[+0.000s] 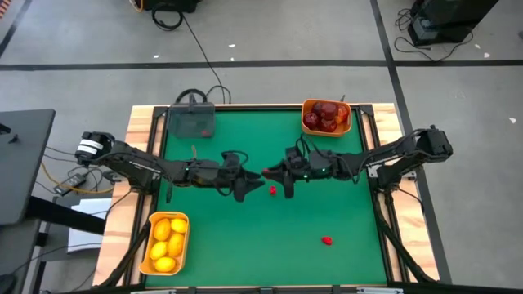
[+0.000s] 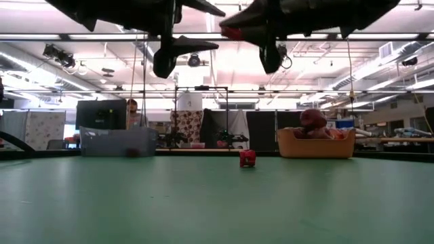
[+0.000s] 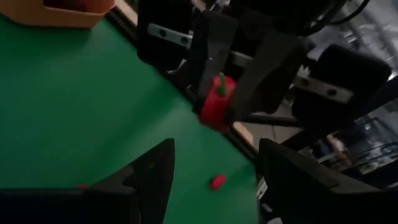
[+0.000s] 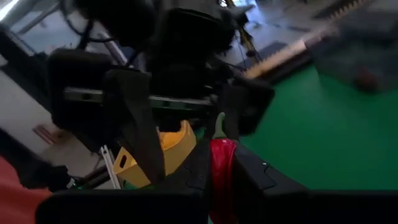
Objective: Sort produce into baskets
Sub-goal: Put the middle red chili pepper into the black bin
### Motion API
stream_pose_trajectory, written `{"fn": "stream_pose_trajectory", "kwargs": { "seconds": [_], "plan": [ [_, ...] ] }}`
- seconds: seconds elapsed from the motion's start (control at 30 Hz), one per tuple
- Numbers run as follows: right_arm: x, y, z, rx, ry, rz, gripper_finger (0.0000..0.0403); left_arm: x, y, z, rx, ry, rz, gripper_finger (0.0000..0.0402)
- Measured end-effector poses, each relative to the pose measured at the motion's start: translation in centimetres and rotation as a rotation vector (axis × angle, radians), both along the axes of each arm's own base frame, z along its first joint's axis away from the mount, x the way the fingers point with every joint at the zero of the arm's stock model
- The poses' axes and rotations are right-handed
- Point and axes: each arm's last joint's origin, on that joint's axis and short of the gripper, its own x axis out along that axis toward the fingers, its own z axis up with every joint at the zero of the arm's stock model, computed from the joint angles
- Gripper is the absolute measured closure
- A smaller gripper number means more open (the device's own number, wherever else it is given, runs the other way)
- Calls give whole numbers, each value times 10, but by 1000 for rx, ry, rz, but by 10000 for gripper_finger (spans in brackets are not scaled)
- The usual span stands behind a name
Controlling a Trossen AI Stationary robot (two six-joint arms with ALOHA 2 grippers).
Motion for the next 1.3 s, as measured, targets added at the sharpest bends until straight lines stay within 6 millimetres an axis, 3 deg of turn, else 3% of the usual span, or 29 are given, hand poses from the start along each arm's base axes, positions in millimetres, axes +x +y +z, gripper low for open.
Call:
{"fn": "stream_pose_trajectory", "kwargs": {
  "seconds": [0.5,1.3],
  "plan": [
    [4,-3,14,-50,-69,-1,354,1,0,17,-55,-180,3,163],
    [4,2,15,-114,-80,-4,354,2,0,17,-48,-184,-6,163]
  ]
}}
